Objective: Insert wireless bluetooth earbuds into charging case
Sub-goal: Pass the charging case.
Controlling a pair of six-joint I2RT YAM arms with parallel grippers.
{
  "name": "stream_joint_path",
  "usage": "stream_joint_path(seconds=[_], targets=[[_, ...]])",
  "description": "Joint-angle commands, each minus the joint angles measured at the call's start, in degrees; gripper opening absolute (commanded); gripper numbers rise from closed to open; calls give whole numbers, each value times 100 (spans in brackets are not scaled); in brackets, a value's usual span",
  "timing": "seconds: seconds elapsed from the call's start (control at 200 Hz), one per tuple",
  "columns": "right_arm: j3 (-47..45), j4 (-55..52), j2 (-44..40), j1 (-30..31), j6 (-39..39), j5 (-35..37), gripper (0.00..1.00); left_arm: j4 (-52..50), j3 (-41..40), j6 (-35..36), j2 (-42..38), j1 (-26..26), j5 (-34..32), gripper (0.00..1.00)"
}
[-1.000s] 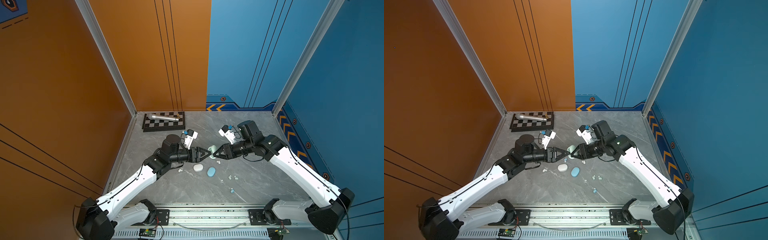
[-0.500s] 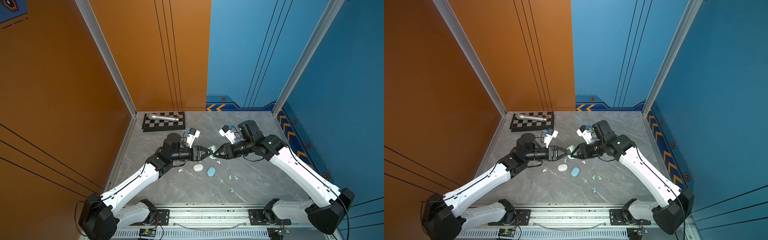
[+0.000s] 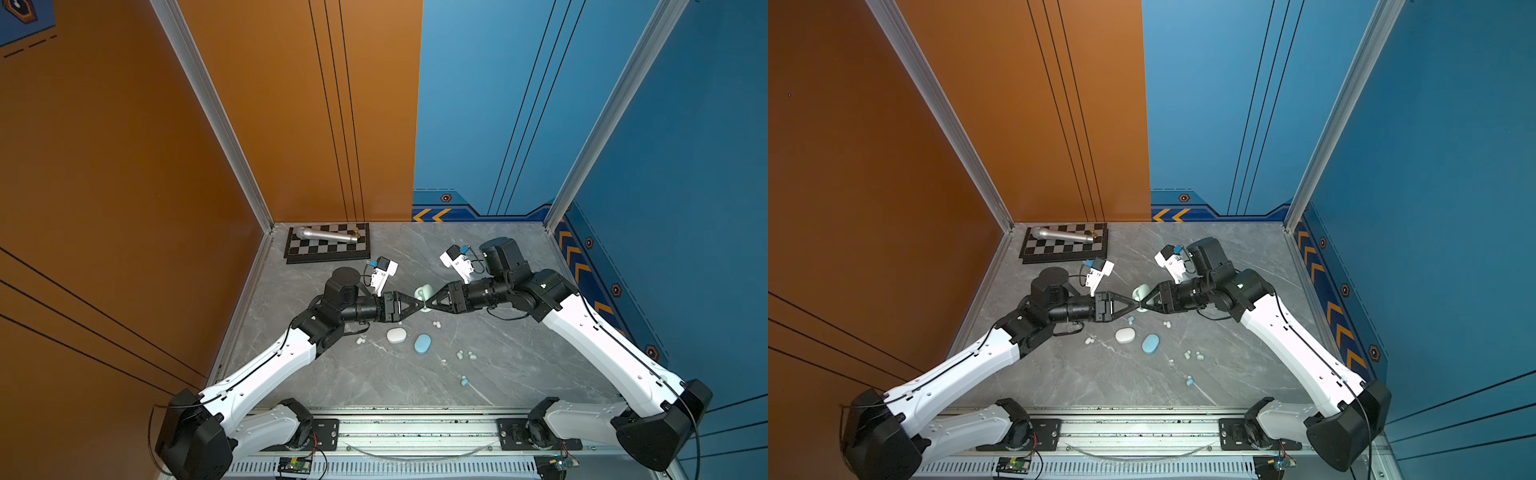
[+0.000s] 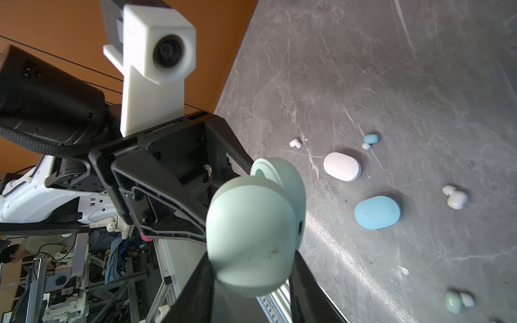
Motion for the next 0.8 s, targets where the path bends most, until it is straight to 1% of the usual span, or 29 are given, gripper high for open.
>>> stream_joint_path(seconds=[0.0,0.18,0.235,0.42,0.516,0.641,0.716,0.791], targets=[[170,270,-107,-27,130,-202,26,28,-54,18,-61,55,17,52],[149,350,-53,27,184,-293,26,32,77,7,37,20,4,51],[145,346,-52,52,192,-296,26,31,110,15,68,5,-19,48],[90,346,-60,78,211,-347,26,46,196,15,149,-24,-41,34],[37,361,-68,84,215,-355,26,44,221,7,165,-40,-49,31],[-12,381,-68,81,245,-358,26,44,241,0,158,-50,-71,31],[-35,407,-68,82,262,-368,26,47,256,-11,138,-49,-111,33],[-30,423,-52,81,272,-383,26,89,255,-37,125,-46,-135,38]])
